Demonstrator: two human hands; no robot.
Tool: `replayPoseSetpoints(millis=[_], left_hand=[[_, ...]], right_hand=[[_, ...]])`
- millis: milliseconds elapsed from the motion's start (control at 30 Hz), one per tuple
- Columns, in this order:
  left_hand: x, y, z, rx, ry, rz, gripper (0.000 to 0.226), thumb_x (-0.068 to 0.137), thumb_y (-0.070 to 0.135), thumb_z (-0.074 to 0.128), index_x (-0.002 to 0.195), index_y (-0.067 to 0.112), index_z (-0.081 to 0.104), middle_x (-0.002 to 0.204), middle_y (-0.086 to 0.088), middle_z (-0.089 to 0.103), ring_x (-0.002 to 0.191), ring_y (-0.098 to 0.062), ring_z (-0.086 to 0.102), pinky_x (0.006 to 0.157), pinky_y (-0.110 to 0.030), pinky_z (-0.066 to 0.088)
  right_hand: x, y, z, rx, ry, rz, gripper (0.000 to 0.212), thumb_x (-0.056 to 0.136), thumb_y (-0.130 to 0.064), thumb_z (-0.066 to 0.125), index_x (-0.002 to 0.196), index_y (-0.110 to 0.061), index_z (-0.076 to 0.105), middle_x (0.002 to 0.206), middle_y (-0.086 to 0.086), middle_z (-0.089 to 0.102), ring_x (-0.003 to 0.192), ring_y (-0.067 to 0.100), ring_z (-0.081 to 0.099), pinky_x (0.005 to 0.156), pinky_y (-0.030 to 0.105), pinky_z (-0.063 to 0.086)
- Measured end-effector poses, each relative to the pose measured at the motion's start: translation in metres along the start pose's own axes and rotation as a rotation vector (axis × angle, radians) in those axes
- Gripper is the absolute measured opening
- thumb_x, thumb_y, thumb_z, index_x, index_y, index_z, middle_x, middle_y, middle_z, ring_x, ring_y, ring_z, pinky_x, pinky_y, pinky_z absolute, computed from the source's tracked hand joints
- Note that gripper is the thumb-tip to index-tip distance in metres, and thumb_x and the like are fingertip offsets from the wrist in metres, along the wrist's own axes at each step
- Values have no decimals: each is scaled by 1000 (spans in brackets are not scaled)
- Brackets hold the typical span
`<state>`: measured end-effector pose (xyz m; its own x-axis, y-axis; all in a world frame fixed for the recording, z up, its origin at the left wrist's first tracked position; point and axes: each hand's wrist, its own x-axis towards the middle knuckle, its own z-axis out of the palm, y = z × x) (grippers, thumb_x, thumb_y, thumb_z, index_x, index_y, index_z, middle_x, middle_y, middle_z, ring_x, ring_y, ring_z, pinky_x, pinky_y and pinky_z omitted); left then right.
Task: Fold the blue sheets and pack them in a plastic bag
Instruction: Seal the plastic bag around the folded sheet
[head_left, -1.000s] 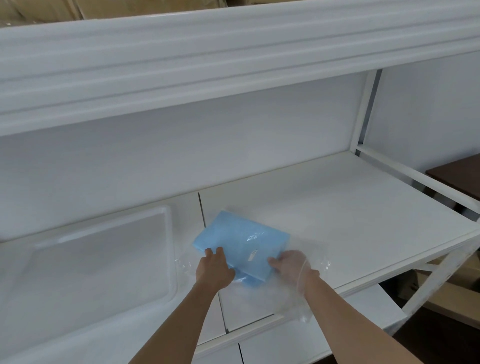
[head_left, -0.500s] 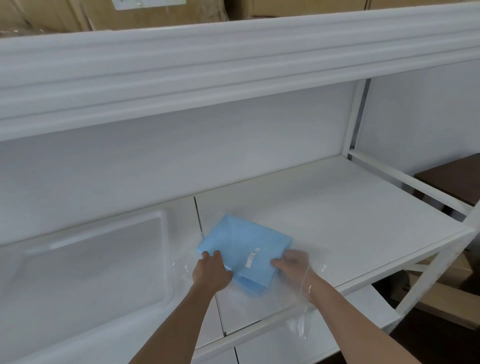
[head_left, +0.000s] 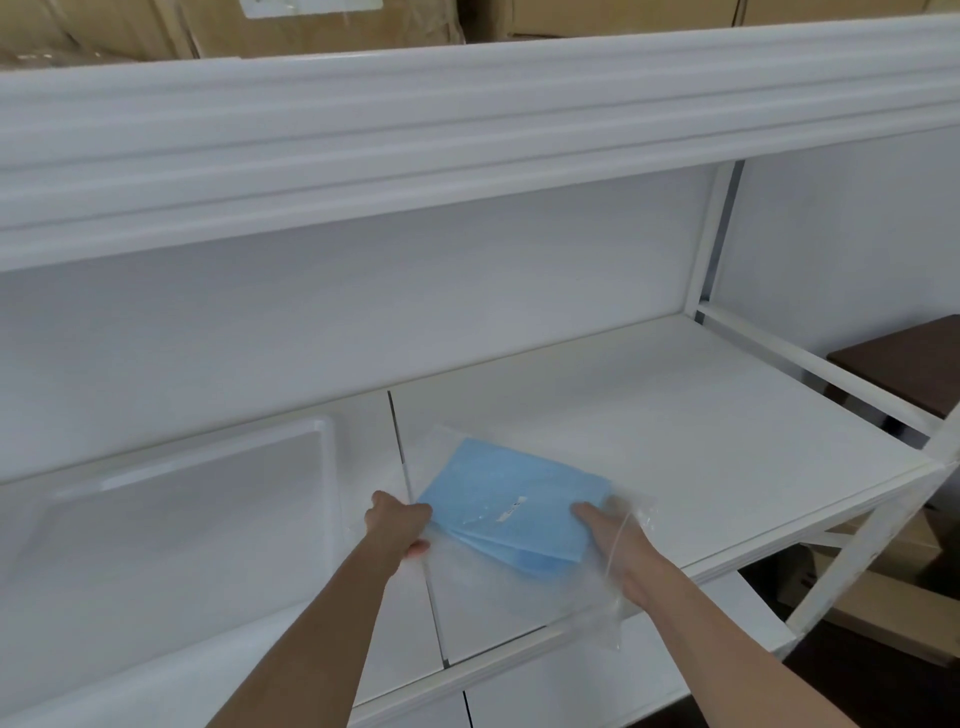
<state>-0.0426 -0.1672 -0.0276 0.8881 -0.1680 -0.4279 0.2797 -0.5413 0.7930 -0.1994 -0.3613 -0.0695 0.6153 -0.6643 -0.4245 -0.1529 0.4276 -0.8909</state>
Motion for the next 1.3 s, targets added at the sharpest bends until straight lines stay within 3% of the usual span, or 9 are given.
replayPoseSetpoints(millis=[167, 333, 467, 600, 733, 800, 900, 1033, 1300], left_hand=[[11, -9, -2, -105, 73, -63, 79, 80, 7, 65, 145, 5, 20, 143, -6, 24, 99, -35, 59, 44, -26, 48], [17, -9, -5, -68, 79, -91, 74, 82, 9, 63, 142, 6, 21, 134, -11, 31, 88, -32, 58, 42, -24, 48], [20, -1, -6, -173, 57, -160, 43, 86, 20, 62, 118, 0, 42, 103, -16, 54, 69, -28, 59, 43, -24, 43], [22, 5, -5, -231, 78, -87, 30, 93, 20, 56, 71, 3, 46, 64, -7, 41, 52, -19, 38, 50, -24, 34], [20, 16, -13, -280, 142, 2, 7, 89, 10, 60, 87, 3, 60, 59, -7, 43, 51, -20, 38, 55, -24, 34], [18, 21, -21, -288, 185, 51, 10, 88, 9, 59, 93, 2, 65, 64, -13, 50, 57, -26, 45, 60, -30, 39], [16, 28, -36, -306, 325, 117, 20, 91, 7, 49, 97, 8, 68, 100, -24, 64, 68, -33, 56, 68, -35, 46], [4, 41, -60, -299, 529, 102, 24, 96, 9, 41, 108, 9, 63, 134, -19, 34, 71, -27, 43, 81, -31, 38], [7, 41, -97, -479, 683, 93, 13, 94, 11, 50, 104, 8, 58, 123, -4, 30, 79, -29, 48, 80, -36, 43]], right_hand=[[1, 3, -1, -22, -11, -7, 39, 83, -10, 71, 119, -5, 56, 108, 16, 68, 92, 30, 69, 81, 48, 57], [3, 3, -5, -55, -65, -4, 45, 84, -5, 69, 125, -10, 50, 117, 17, 65, 101, 32, 66, 89, 51, 53], [-5, -4, -4, 26, -116, -10, 52, 89, 3, 59, 127, -24, 37, 117, 12, 60, 108, 34, 61, 91, 49, 51], [-10, -8, -2, -42, -111, -26, 50, 93, 1, 55, 128, -28, 36, 118, 16, 58, 107, 37, 61, 87, 48, 53], [-9, -9, -2, -79, -86, -37, 36, 95, 0, 52, 128, -11, 46, 105, 16, 62, 83, 28, 62, 68, 33, 53], [-10, -14, -1, -47, -84, -36, 32, 95, 1, 50, 125, -9, 50, 96, 13, 63, 76, 25, 60, 61, 29, 53], [-13, -22, 3, 33, -126, -20, 25, 97, -1, 48, 118, -13, 55, 99, 12, 67, 82, 28, 64, 70, 38, 56], [-11, -25, 12, 54, -163, 60, 35, 92, 3, 44, 116, -17, 61, 106, 14, 71, 95, 36, 69, 86, 59, 52], [-13, -35, 39, -116, -87, 58, 37, 84, 10, 34, 103, -8, 60, 96, 20, 67, 77, 33, 64, 70, 44, 56]])
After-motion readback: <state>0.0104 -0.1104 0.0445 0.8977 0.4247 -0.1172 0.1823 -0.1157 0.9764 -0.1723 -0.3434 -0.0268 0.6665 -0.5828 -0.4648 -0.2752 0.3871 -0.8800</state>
